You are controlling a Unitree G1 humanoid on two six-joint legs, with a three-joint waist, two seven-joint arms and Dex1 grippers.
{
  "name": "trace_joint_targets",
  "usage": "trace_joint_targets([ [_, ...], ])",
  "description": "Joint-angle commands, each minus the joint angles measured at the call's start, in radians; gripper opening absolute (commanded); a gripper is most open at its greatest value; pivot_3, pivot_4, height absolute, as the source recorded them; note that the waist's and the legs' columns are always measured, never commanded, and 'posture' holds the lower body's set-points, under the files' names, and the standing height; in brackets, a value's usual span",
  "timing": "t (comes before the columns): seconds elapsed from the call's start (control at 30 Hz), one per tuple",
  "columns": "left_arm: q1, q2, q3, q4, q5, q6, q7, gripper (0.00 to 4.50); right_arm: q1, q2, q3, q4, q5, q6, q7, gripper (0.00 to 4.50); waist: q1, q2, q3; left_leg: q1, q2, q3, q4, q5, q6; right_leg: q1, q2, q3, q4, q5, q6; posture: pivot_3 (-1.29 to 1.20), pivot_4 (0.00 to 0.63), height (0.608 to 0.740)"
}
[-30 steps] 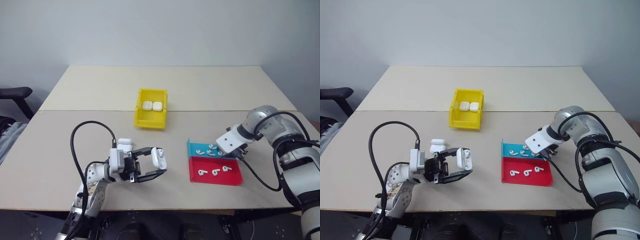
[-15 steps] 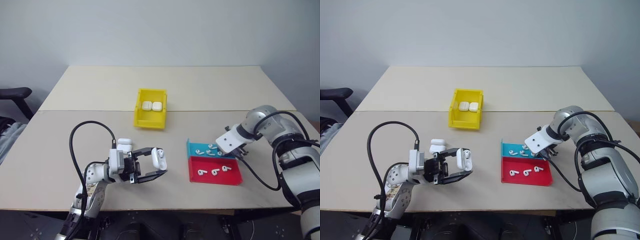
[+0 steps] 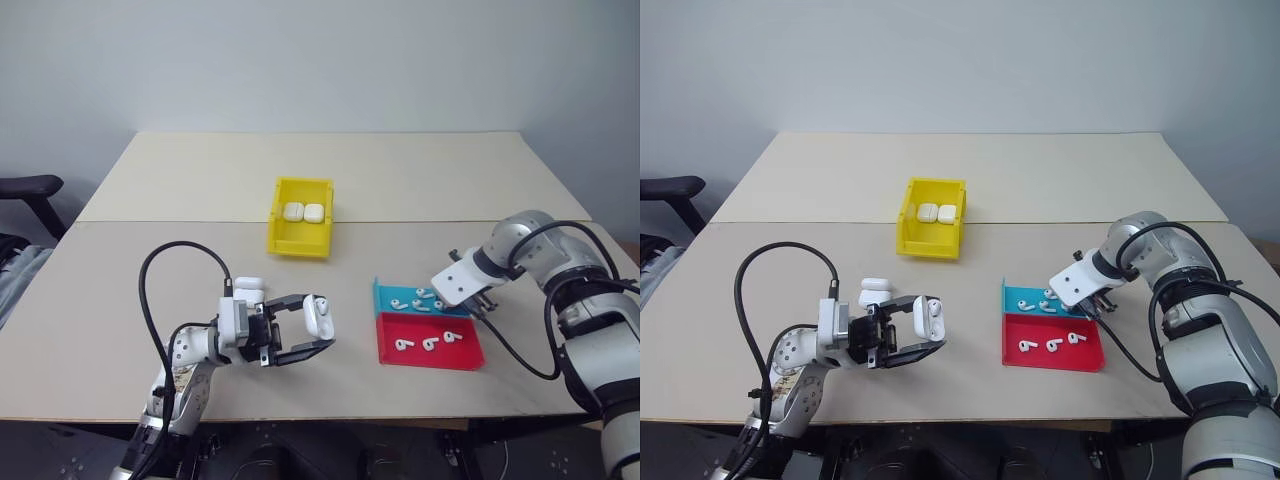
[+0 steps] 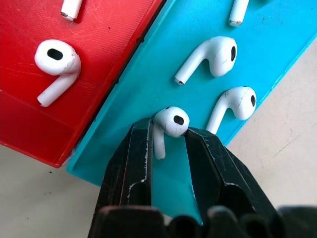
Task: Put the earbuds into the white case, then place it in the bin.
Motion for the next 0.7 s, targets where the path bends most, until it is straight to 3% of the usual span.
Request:
trace_joint_targets([
  [0.03,-0.012,-0.003,-0.002,-0.016,0.002,-0.011,0.005,2.82,0.0,-0.014,-0.007,-0.014,0.024,-0.008,0.044,1.17,0.0,0.0,0.0,0.0,0.0,0.0,0.0,0.0,0.0,0.0,0.0,0.0,0.0,0.0,0.0,0.0,0.15,0.74],
  [0.13,-0.013,-0.003,-0.002,-0.013,0.002,-0.013,0.003,2.82,0.015,-0.016,-0.018,-0.033,0.041,0.001,0.054,0.67,0.0,0.0,0.0,0.0,0.0,0.0,0.0,0.0,0.0,0.0,0.0,0.0,0.0,0.0,0.0,0.0,0.15,0.74],
  [0.3,-0.01,0.005,-0.005,-0.022,-0.008,0.005,-0.005,2.82,0.028,-0.026,-0.026,-0.056,0.047,0.016,0.049,0.67,0.0,0.0,0.0,0.0,0.0,0.0,0.0,0.0,0.0,0.0,0.0,0.0,0.0,0.0,0.0,0.0,0.15,0.74],
  [0.47,-0.029,-0.008,-0.008,-0.001,-0.004,-0.006,-0.009,2.82,0.048,-0.062,-0.09,-0.158,0.151,0.1,0.09,0.67,0.001,0.0,0.0,0.0,0.0,0.0,0.0,0.0,0.0,0.0,0.0,0.0,0.0,0.0,0.0,0.0,0.15,0.74],
  [0.7,-0.081,-0.05,-0.014,-0.033,-0.045,0.045,0.023,2.82,0.218,-0.174,-0.39,-0.632,0.634,0.577,0.134,0.67,0.013,0.001,0.0,-0.001,0.0,-0.001,0.0,0.0,0.0,0.0,0.0,0.0,-0.001,0.0,0.0,0.0,0.15,0.74],
])
